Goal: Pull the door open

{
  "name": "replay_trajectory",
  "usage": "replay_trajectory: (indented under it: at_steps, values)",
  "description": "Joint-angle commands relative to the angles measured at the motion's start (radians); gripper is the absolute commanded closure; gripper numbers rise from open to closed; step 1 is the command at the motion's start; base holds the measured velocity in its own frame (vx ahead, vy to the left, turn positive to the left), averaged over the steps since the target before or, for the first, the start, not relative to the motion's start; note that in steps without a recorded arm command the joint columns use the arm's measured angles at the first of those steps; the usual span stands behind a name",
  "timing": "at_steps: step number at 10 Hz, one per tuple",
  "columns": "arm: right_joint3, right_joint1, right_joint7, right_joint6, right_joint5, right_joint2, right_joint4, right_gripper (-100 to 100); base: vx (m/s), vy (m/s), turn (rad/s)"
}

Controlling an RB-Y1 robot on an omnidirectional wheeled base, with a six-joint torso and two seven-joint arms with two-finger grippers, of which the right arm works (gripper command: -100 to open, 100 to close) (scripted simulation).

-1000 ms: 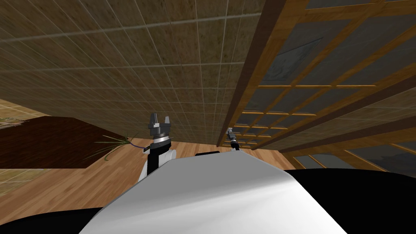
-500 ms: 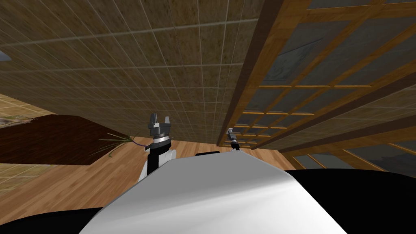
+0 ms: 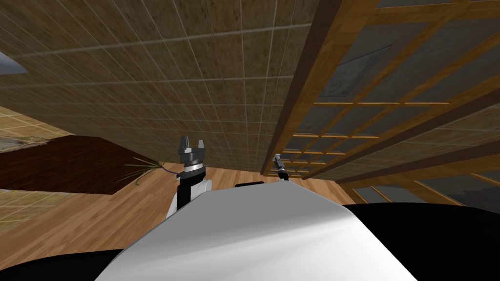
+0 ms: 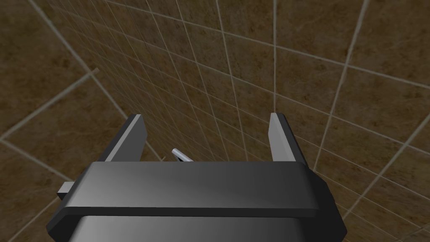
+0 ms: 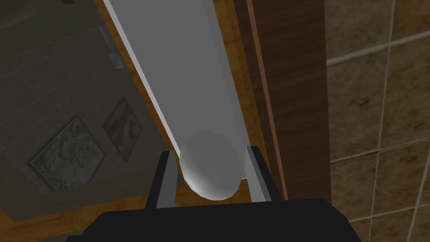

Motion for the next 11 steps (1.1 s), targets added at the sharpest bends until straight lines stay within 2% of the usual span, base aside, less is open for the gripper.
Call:
replay_trajectory:
  at_steps: [1,4,8,9,10,11]
  values:
    - [-0.003,0.006,-0.050,-0.001,-0.019,-0.015,-0.004,100,-0.036,0.006,0.022]
    - [0.007,0.009,-0.121,-0.001,-0.036,-0.021,-0.003,100,-0.027,0.005,0.019]
    - [0.007,0.009,-0.121,-0.001,-0.036,-0.021,-0.003,100,-0.003,-0.001,0.003]
    - [0.014,0.010,-0.158,-0.001,-0.045,-0.024,-0.003,100,-0.012,0.003,0.034]
    - [0.014,0.010,-0.158,-0.001,-0.045,-0.024,-0.003,100,-0.016,0.007,0.013]
    - [0.021,0.011,-0.195,-0.001,-0.055,-0.027,-0.003,100,-0.009,0.002,0.016]
